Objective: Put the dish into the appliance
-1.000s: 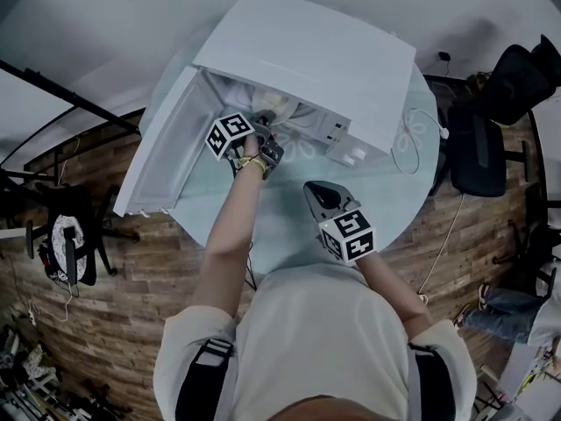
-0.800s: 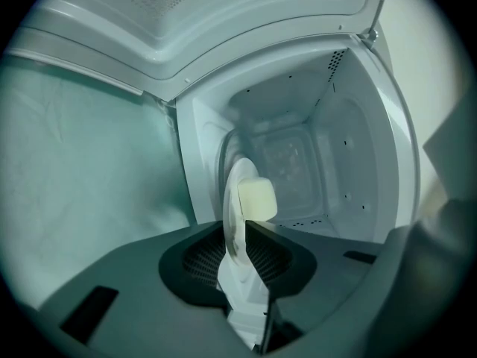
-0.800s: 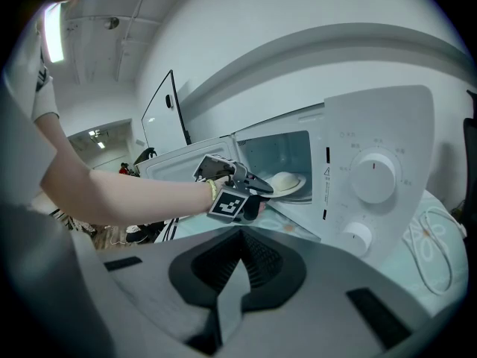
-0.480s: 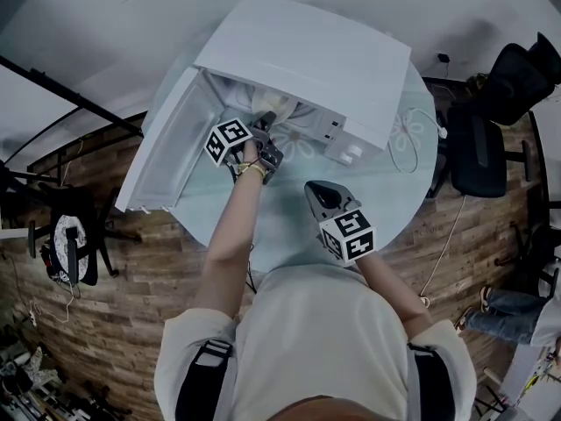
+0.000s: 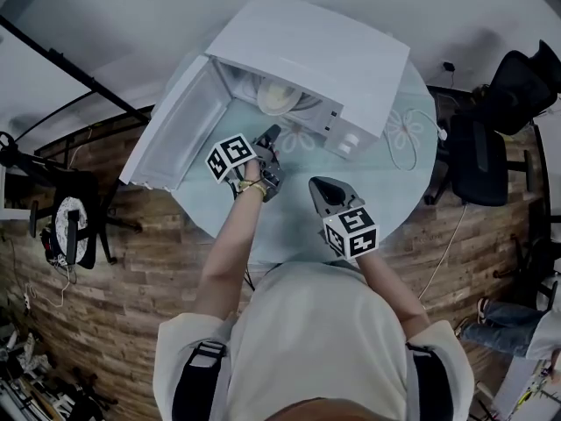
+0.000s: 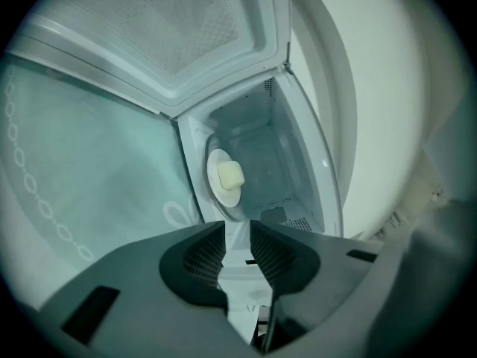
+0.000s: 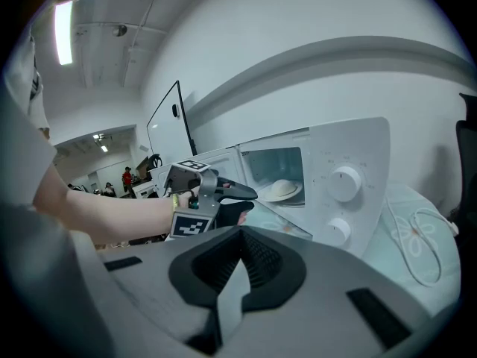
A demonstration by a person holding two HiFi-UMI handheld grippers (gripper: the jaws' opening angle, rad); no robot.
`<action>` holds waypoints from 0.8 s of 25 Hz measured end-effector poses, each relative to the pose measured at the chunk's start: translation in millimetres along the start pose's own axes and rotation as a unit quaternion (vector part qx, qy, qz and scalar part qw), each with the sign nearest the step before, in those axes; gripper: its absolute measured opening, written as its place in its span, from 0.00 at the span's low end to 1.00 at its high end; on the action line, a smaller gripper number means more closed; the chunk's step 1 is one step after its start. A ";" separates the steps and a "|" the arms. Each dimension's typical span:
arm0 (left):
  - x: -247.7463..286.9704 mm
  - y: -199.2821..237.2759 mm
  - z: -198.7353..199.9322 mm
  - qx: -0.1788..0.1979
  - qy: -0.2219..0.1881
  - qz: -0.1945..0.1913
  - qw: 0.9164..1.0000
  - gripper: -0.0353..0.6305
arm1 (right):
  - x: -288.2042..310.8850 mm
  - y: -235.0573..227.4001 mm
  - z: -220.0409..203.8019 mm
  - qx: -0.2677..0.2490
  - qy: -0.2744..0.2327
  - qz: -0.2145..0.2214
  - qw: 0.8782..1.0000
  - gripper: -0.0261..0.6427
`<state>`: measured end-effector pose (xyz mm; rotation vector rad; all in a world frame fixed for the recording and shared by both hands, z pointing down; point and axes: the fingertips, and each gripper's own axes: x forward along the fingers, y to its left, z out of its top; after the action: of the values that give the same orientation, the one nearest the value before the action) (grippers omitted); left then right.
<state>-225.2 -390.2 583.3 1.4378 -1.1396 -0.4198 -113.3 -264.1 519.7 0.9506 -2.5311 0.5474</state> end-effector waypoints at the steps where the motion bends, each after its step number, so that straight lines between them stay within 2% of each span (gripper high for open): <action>1: -7.2 -2.7 -4.7 0.008 -0.005 -0.001 1.000 0.20 | -3.0 0.7 -0.6 0.000 -0.002 0.002 1.000 0.05; 3: -21.4 -6.9 -16.1 0.025 -0.013 0.003 1.000 0.14 | -9.6 1.9 -2.7 0.001 -0.005 0.006 1.000 0.05; 8: -54.5 -19.5 -51.7 0.041 -0.025 0.004 0.999 0.07 | -29.0 3.8 -10.5 -0.002 -0.005 0.011 1.000 0.05; 13: -90.1 -36.7 -86.8 0.088 -0.036 0.011 0.995 0.07 | -49.8 6.8 -16.7 -0.002 -0.011 0.021 1.000 0.05; 20: -138.9 -52.8 -142.0 0.151 -0.050 0.040 0.986 0.07 | -87.5 17.1 -30.9 -0.001 -0.015 0.046 0.999 0.05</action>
<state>-154.4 -207.6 520.7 1.6406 -1.3824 -0.2723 -57.3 -190.5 500.7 0.8508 -2.6131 0.5614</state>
